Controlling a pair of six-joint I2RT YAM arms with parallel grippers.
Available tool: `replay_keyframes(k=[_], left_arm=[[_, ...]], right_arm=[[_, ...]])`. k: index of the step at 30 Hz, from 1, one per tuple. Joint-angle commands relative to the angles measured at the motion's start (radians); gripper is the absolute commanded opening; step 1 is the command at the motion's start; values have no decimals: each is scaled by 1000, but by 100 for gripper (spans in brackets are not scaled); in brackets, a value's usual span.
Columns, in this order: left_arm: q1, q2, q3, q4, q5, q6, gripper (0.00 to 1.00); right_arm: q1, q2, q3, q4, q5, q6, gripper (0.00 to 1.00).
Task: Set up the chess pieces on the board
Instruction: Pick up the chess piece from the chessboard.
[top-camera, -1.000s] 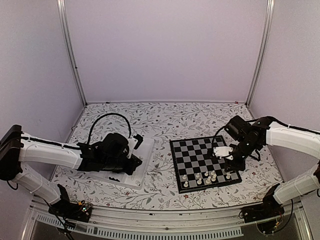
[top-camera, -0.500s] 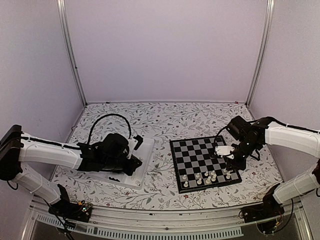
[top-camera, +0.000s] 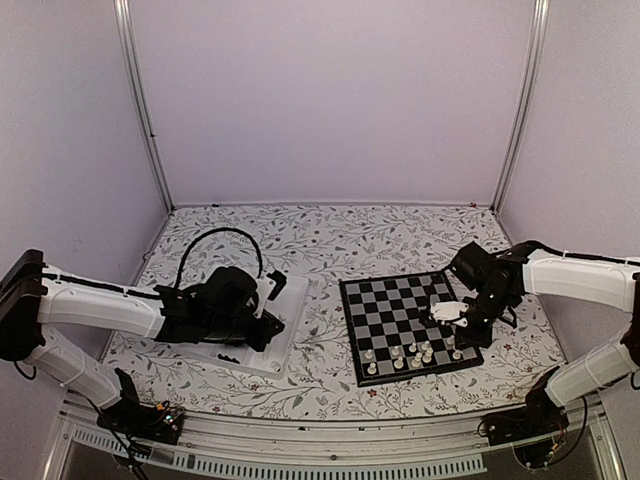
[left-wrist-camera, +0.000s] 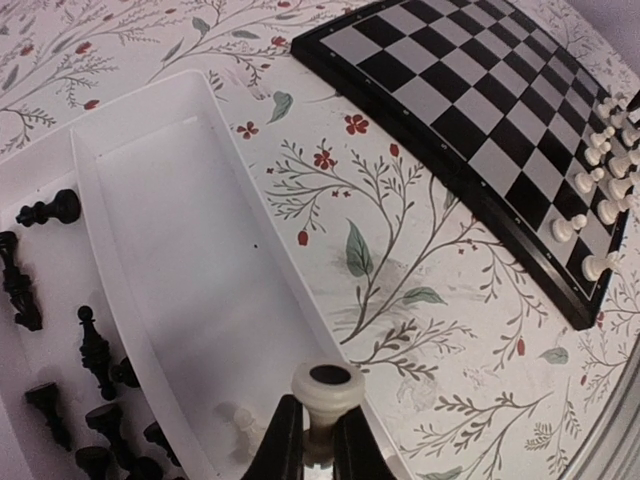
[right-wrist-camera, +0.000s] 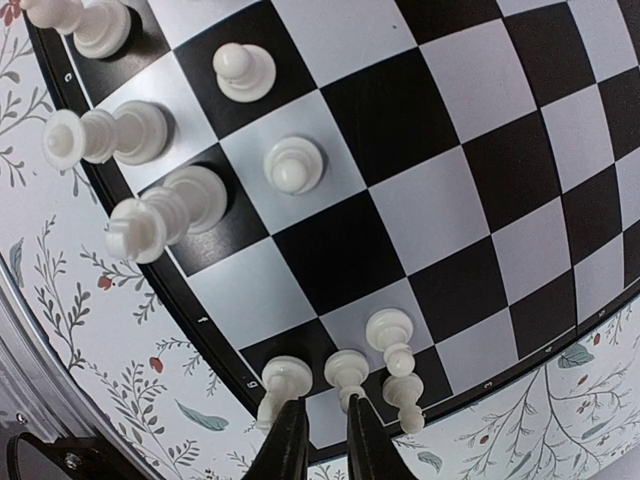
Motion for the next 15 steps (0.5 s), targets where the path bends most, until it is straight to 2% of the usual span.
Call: replay_keyframes(k=[1, 15], left_arm=[[14, 14, 19, 6, 11, -4, 0], [15, 37, 25, 11, 18, 1, 0]], right_arm=[[-10, 15, 27, 6, -1, 14, 17], [-22, 41, 2, 26, 29, 5, 19]])
